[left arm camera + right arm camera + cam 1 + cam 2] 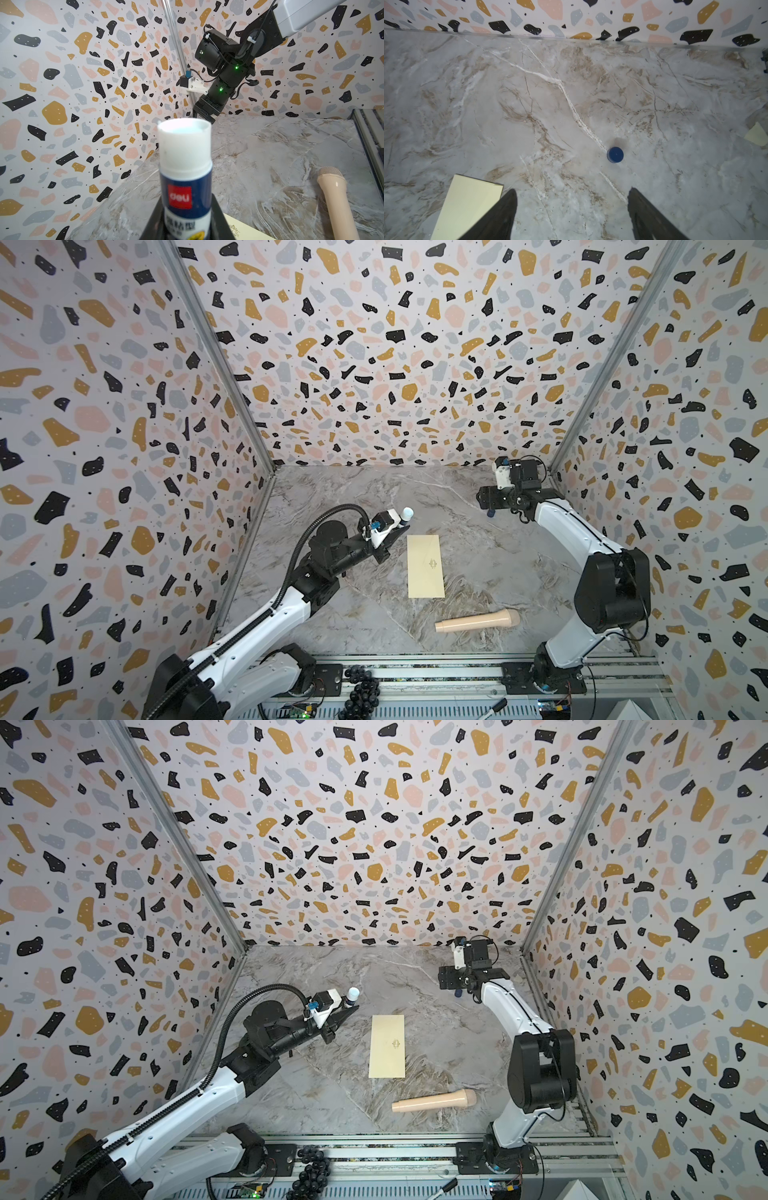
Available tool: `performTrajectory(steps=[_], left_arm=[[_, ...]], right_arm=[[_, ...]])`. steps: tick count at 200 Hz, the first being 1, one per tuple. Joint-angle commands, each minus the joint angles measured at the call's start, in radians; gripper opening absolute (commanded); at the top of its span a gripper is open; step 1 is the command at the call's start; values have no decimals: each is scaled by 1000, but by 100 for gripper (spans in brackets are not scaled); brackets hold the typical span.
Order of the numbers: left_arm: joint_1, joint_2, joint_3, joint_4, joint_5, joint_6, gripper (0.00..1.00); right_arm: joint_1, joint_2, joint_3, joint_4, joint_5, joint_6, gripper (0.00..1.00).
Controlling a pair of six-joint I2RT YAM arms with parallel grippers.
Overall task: Place the letter into the envelope and seal it
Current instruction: 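Move the open right gripper above the dark-blue cap on the table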
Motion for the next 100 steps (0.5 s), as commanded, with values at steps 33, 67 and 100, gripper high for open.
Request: performTrajectory(steps=[33, 67, 100], left_arm=[[-3, -20, -12, 46, 25, 10, 0], [-3, -13, -11, 51, 32, 4, 0], [-3, -8, -11, 56, 42, -3, 0]], right_arm=[[-38, 81, 66, -20, 25, -23, 84], [-61, 144, 95, -32, 41, -36, 80], [-69, 216, 153, -78, 68, -61, 73]])
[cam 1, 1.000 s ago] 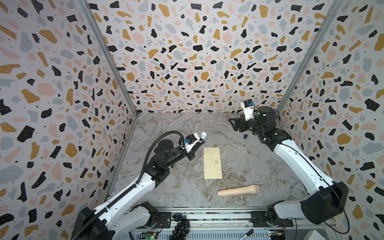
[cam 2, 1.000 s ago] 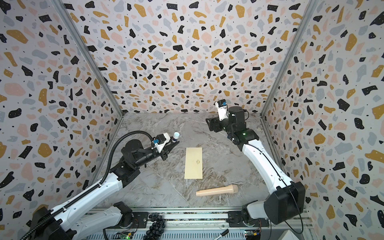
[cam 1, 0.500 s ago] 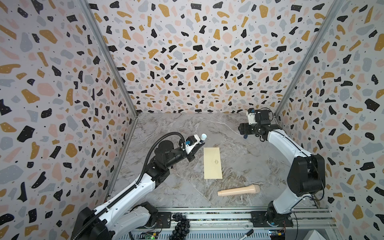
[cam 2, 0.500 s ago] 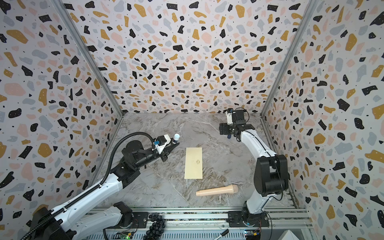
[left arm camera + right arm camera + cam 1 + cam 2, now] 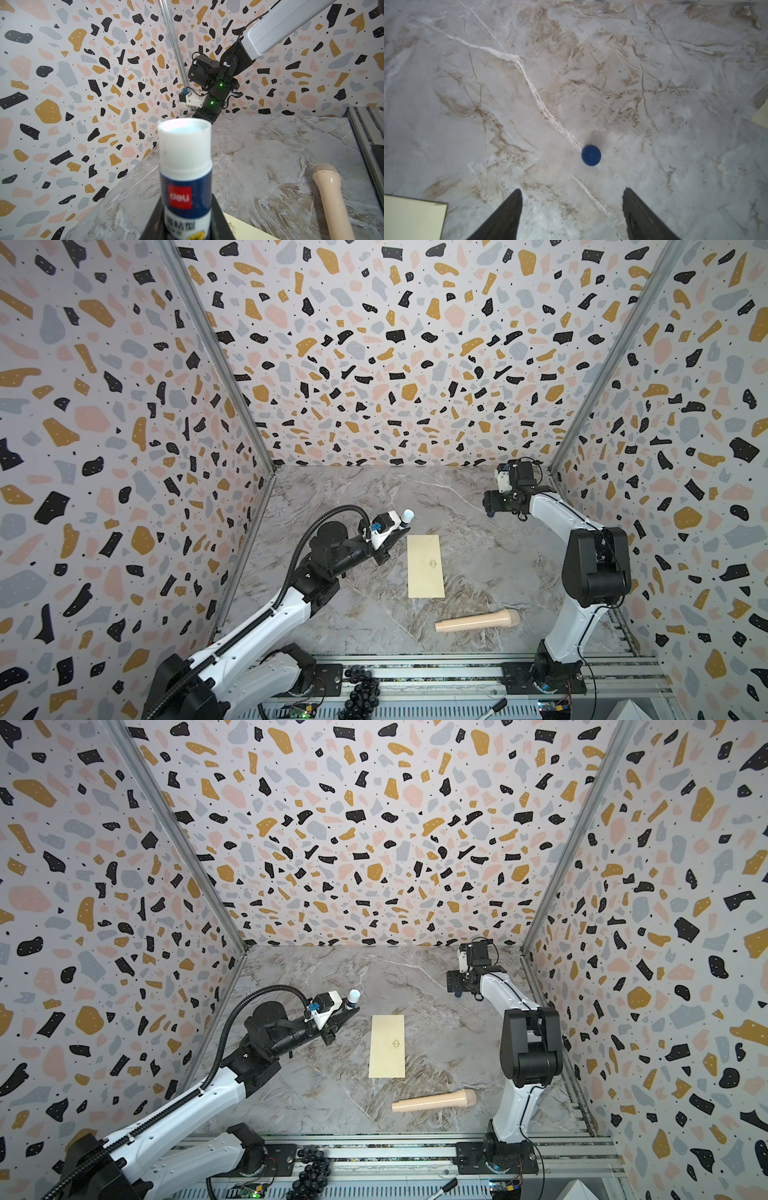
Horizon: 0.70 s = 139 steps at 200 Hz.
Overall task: Place the letter into the envelope and seal it
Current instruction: 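Move the open right gripper above the dark-blue cap on the table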
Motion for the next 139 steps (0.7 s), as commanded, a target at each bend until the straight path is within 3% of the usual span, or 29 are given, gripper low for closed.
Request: performTrajectory(steps=[1, 139], left_arm=[[-3, -9, -4, 55, 23, -4, 0], [-3, 0, 1, 62, 39, -17, 0]], right_arm=[[-7, 23, 63, -59, 31, -27, 73], [-18, 207, 193, -141, 38, -68, 55]])
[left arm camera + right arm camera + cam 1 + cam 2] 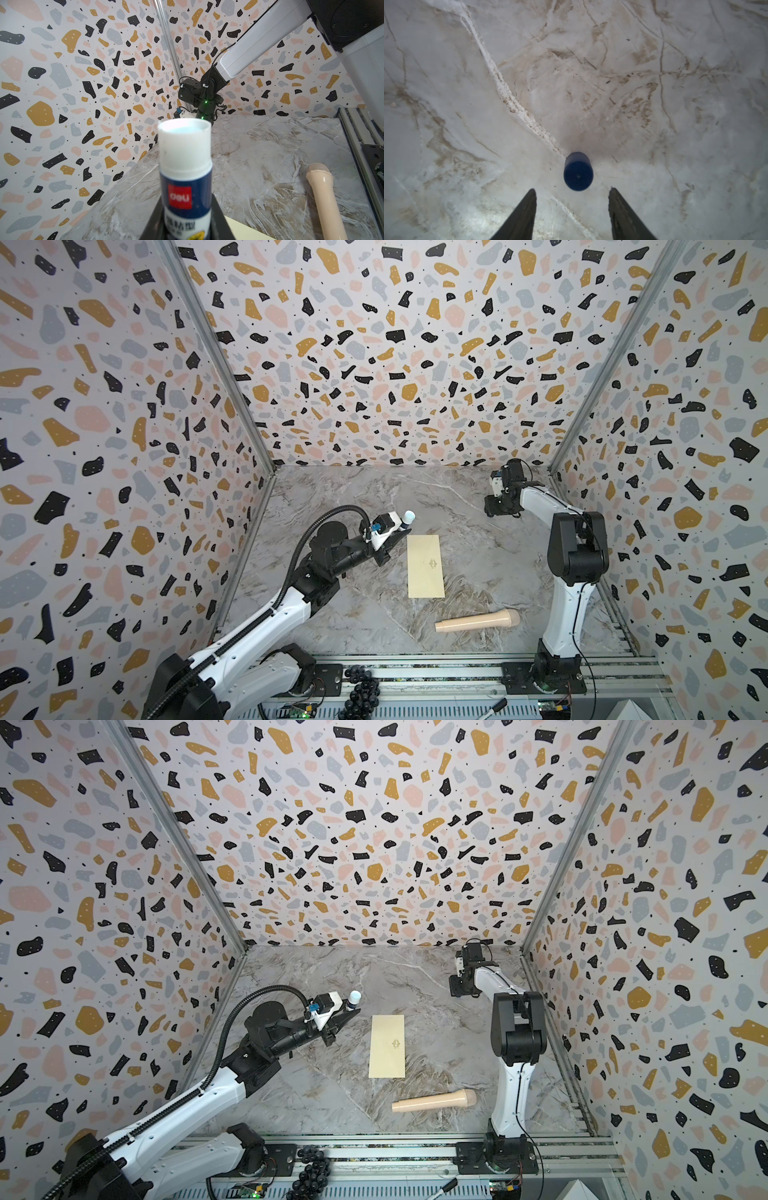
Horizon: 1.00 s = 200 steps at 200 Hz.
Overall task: Place the letter into the envelope and seal it
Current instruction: 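Move the open right gripper above the dark-blue cap on the table, then lower the right gripper around the dark-blue cap and close on it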
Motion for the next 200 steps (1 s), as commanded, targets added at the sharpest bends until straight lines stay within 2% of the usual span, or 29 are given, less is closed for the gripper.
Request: performTrajectory(steps=[1, 200], left_arm=[[-3, -2, 1, 61, 17, -10, 0], [-3, 15, 9, 59, 21, -10, 0]], right_arm=[[-4, 2, 43, -32, 8, -7, 54], [-15, 106, 115, -55, -13, -3, 36]])
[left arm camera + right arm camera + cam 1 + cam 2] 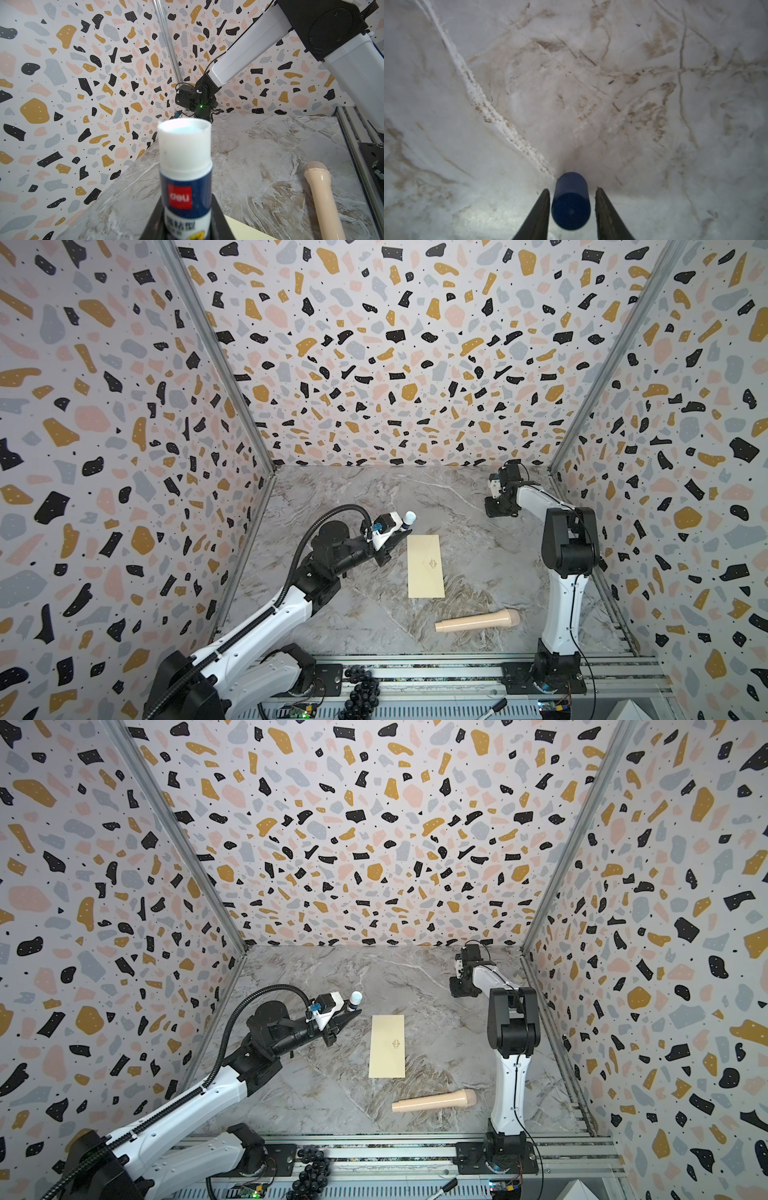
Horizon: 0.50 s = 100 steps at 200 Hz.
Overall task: Place the letter into the envelope and seal it
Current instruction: 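Lower the right gripper around the dark-blue cap and close on it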
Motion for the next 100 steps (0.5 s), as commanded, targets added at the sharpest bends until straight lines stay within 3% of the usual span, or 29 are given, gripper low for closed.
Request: performTrajectory(steps=[1, 100], left_arm=[[-3, 3, 8, 59, 14, -10, 0], [-3, 6, 10, 54, 16, -9, 0]], right_arm=[[-4, 7, 38, -28, -7, 1, 36], [-4, 9, 42, -33, -10, 0, 28]])
